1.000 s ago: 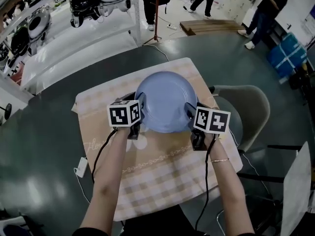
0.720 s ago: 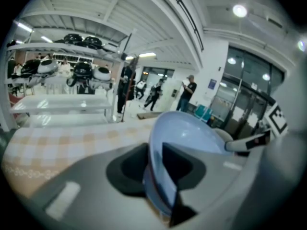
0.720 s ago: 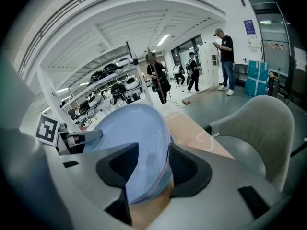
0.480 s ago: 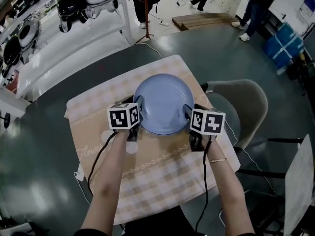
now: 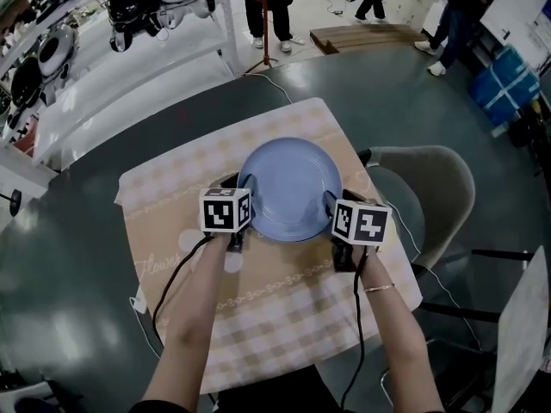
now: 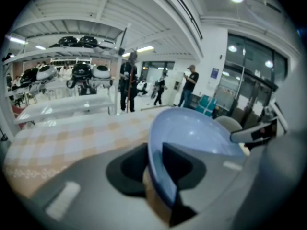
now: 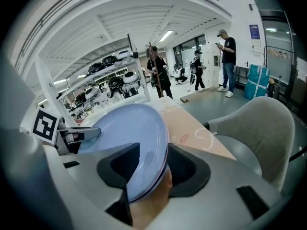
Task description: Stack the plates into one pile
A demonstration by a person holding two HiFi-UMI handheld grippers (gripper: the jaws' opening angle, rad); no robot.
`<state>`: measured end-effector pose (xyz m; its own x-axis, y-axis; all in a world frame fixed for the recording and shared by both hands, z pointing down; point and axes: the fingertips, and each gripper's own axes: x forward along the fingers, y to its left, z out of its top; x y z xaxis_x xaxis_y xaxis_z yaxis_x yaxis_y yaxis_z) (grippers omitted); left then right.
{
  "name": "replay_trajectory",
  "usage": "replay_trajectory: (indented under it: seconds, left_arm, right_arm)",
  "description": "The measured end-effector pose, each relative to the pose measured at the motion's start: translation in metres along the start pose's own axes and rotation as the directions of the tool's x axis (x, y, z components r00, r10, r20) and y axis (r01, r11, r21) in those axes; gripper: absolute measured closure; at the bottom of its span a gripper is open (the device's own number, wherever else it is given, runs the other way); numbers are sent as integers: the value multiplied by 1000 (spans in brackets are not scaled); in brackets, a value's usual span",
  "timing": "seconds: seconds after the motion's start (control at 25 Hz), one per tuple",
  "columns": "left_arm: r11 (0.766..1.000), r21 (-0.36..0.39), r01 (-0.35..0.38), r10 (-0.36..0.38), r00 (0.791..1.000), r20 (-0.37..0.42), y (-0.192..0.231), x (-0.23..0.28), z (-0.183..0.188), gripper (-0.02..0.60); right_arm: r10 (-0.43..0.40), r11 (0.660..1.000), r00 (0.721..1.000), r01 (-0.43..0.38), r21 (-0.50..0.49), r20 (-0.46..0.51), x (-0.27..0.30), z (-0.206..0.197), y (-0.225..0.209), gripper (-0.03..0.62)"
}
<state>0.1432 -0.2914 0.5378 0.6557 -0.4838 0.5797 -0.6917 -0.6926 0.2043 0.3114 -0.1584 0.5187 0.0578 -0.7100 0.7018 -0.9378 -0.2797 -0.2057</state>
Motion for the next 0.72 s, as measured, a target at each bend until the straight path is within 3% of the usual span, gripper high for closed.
replay_trajectory:
  seconds: [0.36, 0.44, 0.72]
  left_arm:
    - [998, 63, -25, 25, 1000, 3, 1, 3, -2, 482]
    - [997, 76, -21, 22, 1000, -7, -1, 4, -3, 451]
    - [997, 69, -30, 28, 999, 36, -1, 0, 5, 442]
  right_arm:
    - [-13, 1000, 1000, 13, -23, -16, 6, -10, -2, 416]
    - [-12, 1000, 1000, 12, -28, -5, 6, -8, -2, 416]
    - [-26, 998, 998, 29, -48, 55, 2, 1, -4, 407]
